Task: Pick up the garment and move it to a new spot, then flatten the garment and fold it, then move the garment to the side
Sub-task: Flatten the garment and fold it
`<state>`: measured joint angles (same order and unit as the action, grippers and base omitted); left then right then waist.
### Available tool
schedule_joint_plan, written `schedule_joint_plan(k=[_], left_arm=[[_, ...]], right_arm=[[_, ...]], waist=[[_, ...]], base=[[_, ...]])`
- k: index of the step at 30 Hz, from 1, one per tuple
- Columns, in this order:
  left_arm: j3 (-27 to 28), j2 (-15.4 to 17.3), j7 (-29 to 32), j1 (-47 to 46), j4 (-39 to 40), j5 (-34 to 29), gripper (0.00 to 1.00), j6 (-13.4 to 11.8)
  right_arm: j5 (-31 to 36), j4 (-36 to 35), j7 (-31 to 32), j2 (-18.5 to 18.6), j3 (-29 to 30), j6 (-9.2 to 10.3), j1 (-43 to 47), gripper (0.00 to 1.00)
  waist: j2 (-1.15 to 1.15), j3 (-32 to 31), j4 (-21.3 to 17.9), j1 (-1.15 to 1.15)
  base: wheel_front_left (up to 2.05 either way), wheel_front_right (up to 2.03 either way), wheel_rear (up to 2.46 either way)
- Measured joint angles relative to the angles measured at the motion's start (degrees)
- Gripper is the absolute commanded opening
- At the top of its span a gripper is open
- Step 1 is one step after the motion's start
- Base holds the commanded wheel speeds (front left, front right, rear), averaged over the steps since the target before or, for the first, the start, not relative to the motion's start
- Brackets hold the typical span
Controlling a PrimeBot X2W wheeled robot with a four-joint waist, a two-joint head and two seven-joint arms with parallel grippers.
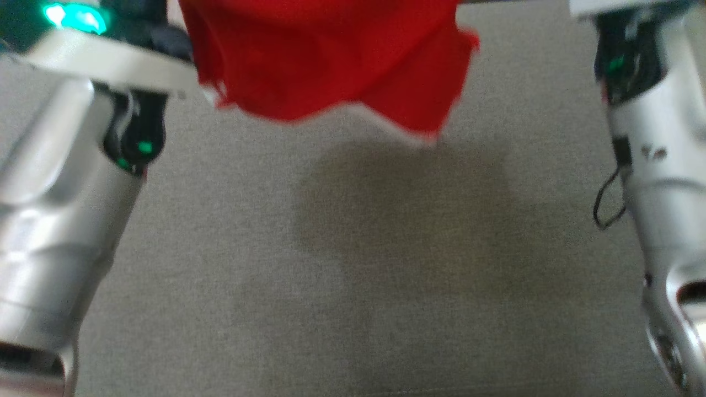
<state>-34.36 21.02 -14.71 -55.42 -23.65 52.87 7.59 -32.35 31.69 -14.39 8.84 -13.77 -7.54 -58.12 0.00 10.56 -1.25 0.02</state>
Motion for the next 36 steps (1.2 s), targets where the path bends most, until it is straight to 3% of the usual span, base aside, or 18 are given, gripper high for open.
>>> schedule_joint_plan(k=[3, 9, 13, 19, 23, 30, 36], left_arm=[[3.22, -1.65, -0.01, -1.93, -0.16, -0.93, 0.00, 0.00], [5.15, -2.67, -0.01, -0.43, 0.74, -3.41, 0.00, 0.00], [4.25, -4.26, -0.03, 8.50, 0.99, 0.23, 0.00, 0.00], [0.70, -6.37, 0.01, 30.65, -1.71, 5.59, 0.00, 0.00], [-0.53, -8.01, 0.02, 41.89, -2.05, 7.23, 0.00, -0.01], [1.02, -11.48, 0.09, 49.75, 0.08, 8.68, 0.00, 0.00], [0.05, -11.78, 0.09, 54.82, 2.54, 8.60, 0.00, -0.01]], right_arm=[[1.82, -0.56, 0.00, -0.77, 1.20, 0.01, -3.49, 0.00], [2.77, -3.45, -0.09, -1.47, 3.57, 0.00, -1.22, 0.00], [1.34, -4.94, -0.26, -1.71, 3.01, 0.00, 8.33, 0.00], [-3.37, -4.47, -0.24, -1.98, -0.08, 0.00, 32.83, 0.00], [-6.06, -4.47, -0.23, -2.67, -0.99, 0.00, 44.57, 0.00], [-9.93, -7.20, -0.23, -2.66, 1.81, 0.00, 53.39, 0.00], [-12.71, -10.43, -0.23, -1.21, 1.57, 0.00, 58.26, 0.00]], waist=[[0.00, 1.45, 0.00, 0.00], [0.00, 1.31, 0.02, -0.02], [0.00, 0.10, 0.07, -0.02], [0.00, -2.50, -0.31, -0.03], [0.00, -4.22, -1.32, -0.04], [0.00, -8.01, -1.91, -0.03], [0.00, -10.69, -2.18, -0.04]], base=[[0.00, 0.00, 0.00], [0.00, 0.00, 0.00], [0.00, 0.00, 0.00], [0.00, 0.00, 0.00], [0.00, 0.00, 0.00], [0.00, 0.00, 0.00], [0.00, 0.00, 0.00]])
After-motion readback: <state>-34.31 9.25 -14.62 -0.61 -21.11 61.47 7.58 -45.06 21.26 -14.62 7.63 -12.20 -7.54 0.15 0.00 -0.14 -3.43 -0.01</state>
